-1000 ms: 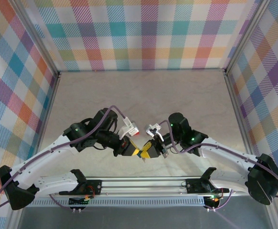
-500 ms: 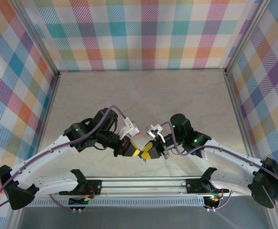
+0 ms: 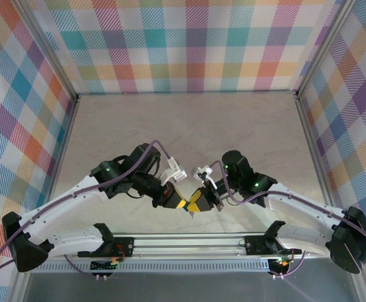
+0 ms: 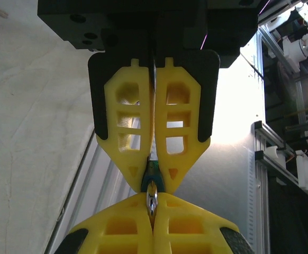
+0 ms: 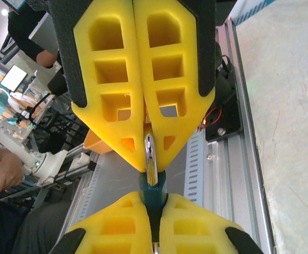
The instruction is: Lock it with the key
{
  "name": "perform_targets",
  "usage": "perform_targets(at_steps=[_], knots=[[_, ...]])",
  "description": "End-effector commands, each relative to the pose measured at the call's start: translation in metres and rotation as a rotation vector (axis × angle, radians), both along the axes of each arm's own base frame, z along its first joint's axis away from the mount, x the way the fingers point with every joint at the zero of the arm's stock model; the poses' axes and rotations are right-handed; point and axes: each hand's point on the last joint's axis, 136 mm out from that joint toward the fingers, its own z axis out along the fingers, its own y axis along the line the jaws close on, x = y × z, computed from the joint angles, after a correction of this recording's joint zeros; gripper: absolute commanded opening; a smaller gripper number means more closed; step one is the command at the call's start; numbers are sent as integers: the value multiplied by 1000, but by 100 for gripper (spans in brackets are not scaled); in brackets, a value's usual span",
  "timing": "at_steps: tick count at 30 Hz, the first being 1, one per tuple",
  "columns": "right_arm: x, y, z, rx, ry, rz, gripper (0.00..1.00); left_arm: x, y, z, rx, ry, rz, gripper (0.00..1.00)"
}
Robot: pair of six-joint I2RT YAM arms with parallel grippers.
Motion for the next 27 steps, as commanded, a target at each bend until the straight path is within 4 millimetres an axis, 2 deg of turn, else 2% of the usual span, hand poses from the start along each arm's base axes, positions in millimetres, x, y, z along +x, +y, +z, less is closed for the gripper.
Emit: perform_targets(at_steps=[1, 8, 13, 16, 17, 18, 21, 23, 26, 27], knots=[[16, 12, 57, 169, -186, -32, 0, -32, -3, -16, 27, 98, -132, 0], [19, 11, 64, 182, -220, -60, 0, -40, -6, -14, 3, 141, -173, 0], [18, 11, 54, 163, -192, -46, 0, -36, -4, -12, 17, 102, -149, 0], [16, 10, 52, 160, -192, -46, 0, -33, -3, -12, 26, 81, -135, 12], [16, 10, 51, 157, -191, -47, 0, -32, -3, -12, 27, 75, -131, 21], [17, 10, 52, 157, -192, -48, 0, -31, -2, -12, 31, 70, -127, 26], [16, 10, 51, 156, -189, -43, 0, -30, -2, -10, 35, 60, -127, 23], [16, 10, 50, 152, -187, -43, 0, -29, -1, -8, 37, 49, -123, 27], [16, 9, 49, 152, -186, -40, 0, -24, 1, -3, 41, 3, -102, 28], [16, 10, 48, 151, -185, -42, 0, -21, 2, -1, 41, -20, -87, 33]])
